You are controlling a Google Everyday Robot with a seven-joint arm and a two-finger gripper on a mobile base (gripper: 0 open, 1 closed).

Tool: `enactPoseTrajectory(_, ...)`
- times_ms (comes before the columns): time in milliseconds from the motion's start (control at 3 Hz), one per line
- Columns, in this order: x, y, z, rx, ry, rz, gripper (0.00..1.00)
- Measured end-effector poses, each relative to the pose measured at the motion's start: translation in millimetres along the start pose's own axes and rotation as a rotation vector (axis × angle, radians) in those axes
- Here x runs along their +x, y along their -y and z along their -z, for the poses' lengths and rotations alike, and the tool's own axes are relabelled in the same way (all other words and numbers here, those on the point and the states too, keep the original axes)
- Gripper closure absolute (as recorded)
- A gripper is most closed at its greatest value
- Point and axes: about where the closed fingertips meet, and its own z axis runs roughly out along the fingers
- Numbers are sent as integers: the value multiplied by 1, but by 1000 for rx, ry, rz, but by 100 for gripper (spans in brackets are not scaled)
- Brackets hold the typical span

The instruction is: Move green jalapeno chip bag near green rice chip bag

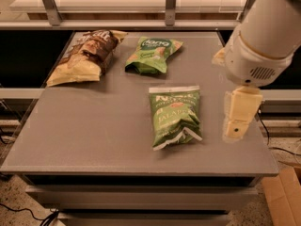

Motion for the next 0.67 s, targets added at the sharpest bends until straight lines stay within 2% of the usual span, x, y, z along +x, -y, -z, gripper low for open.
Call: enactPoseTrajectory(667,-48,-17,-49,-104,1,148,0)
